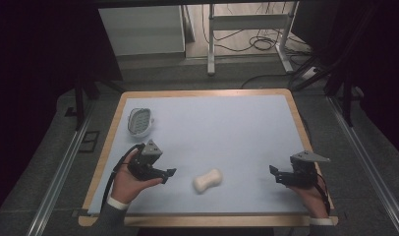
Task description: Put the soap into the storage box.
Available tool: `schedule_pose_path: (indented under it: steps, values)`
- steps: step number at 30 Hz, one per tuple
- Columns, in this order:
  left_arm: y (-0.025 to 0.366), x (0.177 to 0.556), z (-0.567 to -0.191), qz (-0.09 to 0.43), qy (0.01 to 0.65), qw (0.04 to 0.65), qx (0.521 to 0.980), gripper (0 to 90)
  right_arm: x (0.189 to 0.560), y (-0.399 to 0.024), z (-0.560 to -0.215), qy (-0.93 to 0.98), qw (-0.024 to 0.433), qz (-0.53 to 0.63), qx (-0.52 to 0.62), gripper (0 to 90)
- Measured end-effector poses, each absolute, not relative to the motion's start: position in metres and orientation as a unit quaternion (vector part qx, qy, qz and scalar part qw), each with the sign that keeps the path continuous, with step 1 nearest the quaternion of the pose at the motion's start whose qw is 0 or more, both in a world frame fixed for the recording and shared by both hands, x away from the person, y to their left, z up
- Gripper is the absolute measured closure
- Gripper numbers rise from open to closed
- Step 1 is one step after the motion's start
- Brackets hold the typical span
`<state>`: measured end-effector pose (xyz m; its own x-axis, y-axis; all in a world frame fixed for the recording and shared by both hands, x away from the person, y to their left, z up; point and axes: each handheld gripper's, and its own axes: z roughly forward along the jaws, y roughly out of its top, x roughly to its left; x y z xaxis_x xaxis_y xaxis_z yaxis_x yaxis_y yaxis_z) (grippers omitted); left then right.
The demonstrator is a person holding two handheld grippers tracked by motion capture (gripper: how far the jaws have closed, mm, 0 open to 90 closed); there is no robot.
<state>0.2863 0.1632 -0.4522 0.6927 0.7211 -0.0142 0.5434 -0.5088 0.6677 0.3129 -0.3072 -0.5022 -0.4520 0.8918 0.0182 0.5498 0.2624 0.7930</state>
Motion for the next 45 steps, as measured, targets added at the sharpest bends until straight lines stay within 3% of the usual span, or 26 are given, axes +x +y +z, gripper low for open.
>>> schedule_pose_path:
  steps: [22,45]
  values:
    - [0.109,0.291,-0.455,0.109,0.324,0.325,0.882,22.0,0.313,-0.307,-0.503,0.762,0.222,0.382,0.473,10.8]
    - [0.052,0.307,-0.484,0.049,0.282,0.272,0.919,24.0,0.314,-0.306,-0.506,0.764,0.217,0.376,0.476,10.8]
